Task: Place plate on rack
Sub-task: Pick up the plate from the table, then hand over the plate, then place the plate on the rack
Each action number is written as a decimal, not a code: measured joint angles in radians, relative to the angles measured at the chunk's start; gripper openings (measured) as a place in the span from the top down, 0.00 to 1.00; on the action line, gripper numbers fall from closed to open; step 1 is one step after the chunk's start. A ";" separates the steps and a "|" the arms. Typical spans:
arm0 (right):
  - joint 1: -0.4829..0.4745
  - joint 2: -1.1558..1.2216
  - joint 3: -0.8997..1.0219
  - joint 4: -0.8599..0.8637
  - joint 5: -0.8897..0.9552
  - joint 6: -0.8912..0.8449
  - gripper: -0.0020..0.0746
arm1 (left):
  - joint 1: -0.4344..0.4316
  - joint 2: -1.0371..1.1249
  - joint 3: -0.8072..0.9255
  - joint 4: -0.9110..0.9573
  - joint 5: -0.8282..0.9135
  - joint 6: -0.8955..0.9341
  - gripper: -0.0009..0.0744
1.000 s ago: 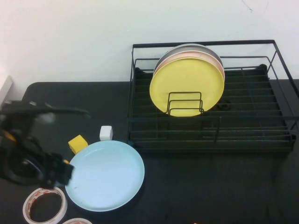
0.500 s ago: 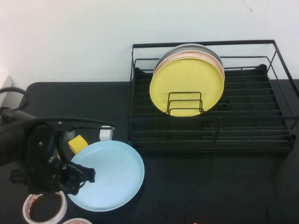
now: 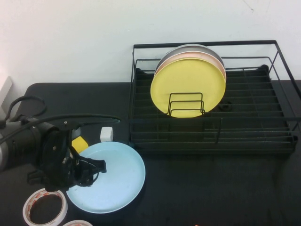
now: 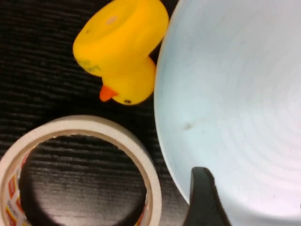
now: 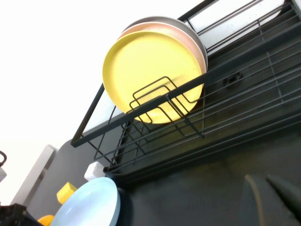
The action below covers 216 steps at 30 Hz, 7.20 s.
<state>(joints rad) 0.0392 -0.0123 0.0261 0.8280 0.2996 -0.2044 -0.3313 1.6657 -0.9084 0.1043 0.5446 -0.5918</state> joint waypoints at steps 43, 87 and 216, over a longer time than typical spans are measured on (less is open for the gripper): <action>0.000 0.000 0.000 0.000 -0.006 -0.022 0.98 | 0.117 0.176 -0.004 -0.116 -0.188 0.096 0.60; 0.000 0.000 0.000 0.000 -0.006 -0.023 0.98 | 0.125 0.088 -0.010 -0.446 -0.081 0.713 0.99; 0.160 1.599 -1.431 -0.055 0.541 -1.308 0.79 | -0.481 -0.998 0.493 -1.817 -0.983 1.815 0.99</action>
<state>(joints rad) 0.1992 1.5865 -1.4051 0.7730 0.8402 -1.5127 -0.8120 0.6681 -0.4152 -1.7124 -0.4384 1.2234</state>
